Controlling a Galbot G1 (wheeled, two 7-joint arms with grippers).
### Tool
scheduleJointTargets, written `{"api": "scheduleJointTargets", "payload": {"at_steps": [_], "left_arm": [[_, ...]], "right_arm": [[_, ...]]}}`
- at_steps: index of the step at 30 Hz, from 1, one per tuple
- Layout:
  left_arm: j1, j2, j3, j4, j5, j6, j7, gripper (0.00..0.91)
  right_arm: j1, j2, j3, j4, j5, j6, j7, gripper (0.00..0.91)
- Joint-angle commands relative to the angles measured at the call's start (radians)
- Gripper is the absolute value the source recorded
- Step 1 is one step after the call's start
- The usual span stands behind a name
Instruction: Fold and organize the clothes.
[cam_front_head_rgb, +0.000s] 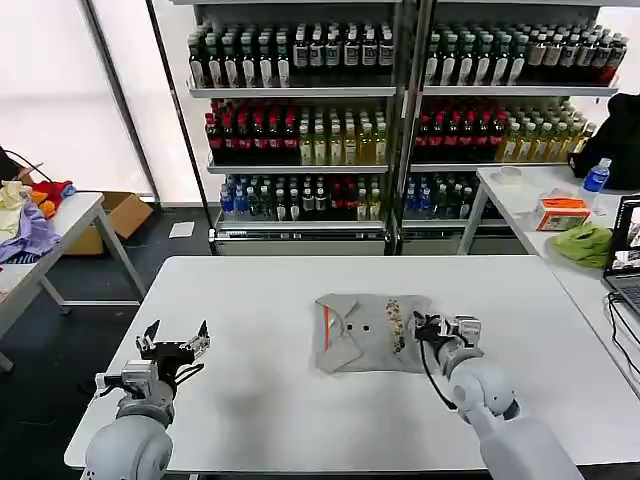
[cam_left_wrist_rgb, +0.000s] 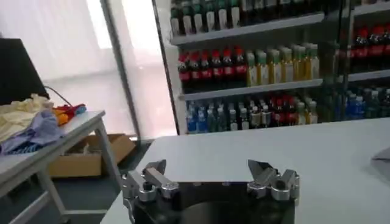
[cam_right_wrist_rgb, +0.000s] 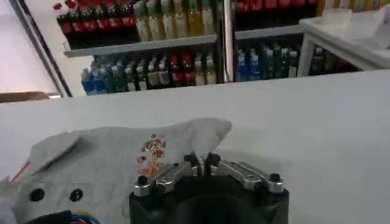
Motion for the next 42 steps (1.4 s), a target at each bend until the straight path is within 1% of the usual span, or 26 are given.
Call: {"api": "scheduleJointTargets", "payload": {"at_steps": [1, 2, 3, 5, 7, 8, 9, 10, 11, 12, 15, 19, 23, 31, 38, 42], "left_arm": [[0.013, -0.011, 0.001, -0.011, 0.000, 0.001, 0.001, 0.907], [0.013, -0.013, 0.001, -0.009, 0.001, 0.001, 0.000, 0.907], [0.012, -0.014, 0.002, -0.007, 0.002, 0.002, 0.000, 0.907], [0.011, -0.017, 0.007, -0.005, 0.003, 0.002, 0.000, 0.907], [0.010, -0.021, 0.014, -0.005, 0.005, 0.003, 0.000, 0.907], [0.010, -0.022, 0.015, -0.005, 0.006, 0.003, 0.000, 0.907], [0.010, -0.025, 0.017, -0.004, 0.007, 0.003, 0.000, 0.907], [0.010, -0.025, 0.019, -0.003, 0.007, 0.003, 0.001, 0.907], [0.012, -0.027, 0.020, -0.003, 0.007, 0.003, 0.000, 0.907], [0.016, -0.028, 0.022, -0.001, 0.009, 0.002, 0.001, 0.907], [0.028, -0.039, 0.021, -0.002, 0.014, -0.004, 0.004, 0.907], [0.049, -0.050, 0.014, -0.007, 0.014, -0.017, 0.011, 0.907], [0.064, -0.042, 0.009, -0.010, 0.022, -0.018, 0.034, 0.907], [0.057, -0.030, 0.014, -0.019, 0.021, -0.011, 0.035, 0.907], [0.058, -0.030, 0.013, -0.019, 0.013, -0.022, 0.041, 0.907], [0.059, -0.029, 0.004, -0.022, 0.003, -0.034, 0.043, 0.907]], "right_arm": [[-0.016, 0.036, 0.124, 0.044, -0.400, 0.137, -0.025, 0.907], [-0.034, 0.042, 0.133, 0.087, -0.400, 0.137, -0.020, 0.907], [-0.067, 0.046, 0.140, 0.159, -0.370, 0.124, -0.016, 0.907], [-0.136, 0.043, 0.119, 0.269, -0.310, 0.089, -0.022, 0.907], [-0.187, 0.041, 0.091, 0.317, -0.287, 0.077, -0.029, 0.907], [-0.214, 0.043, 0.069, 0.334, -0.245, 0.060, -0.020, 0.907], [-0.221, 0.045, 0.064, 0.337, -0.228, 0.050, -0.010, 0.907], [-0.236, 0.048, 0.059, 0.339, -0.175, 0.031, 0.004, 0.907], [-0.244, 0.051, 0.059, 0.334, -0.110, 0.013, 0.033, 0.907], [-0.252, 0.050, 0.063, 0.325, -0.064, 0.003, 0.044, 0.907], [-0.276, 0.040, 0.064, 0.311, 0.017, -0.005, 0.079, 0.907], [-0.304, 0.039, 0.057, 0.305, 0.054, -0.006, 0.096, 0.907], [-0.293, 0.057, 0.067, 0.295, 0.139, -0.007, 0.123, 0.907], [-0.275, 0.070, 0.083, 0.233, 0.195, -0.008, 0.140, 0.907], [-0.270, 0.065, 0.088, 0.197, 0.202, -0.008, 0.146, 0.907], [-0.273, 0.060, 0.099, 0.201, 0.215, -0.008, 0.147, 0.907]]}}
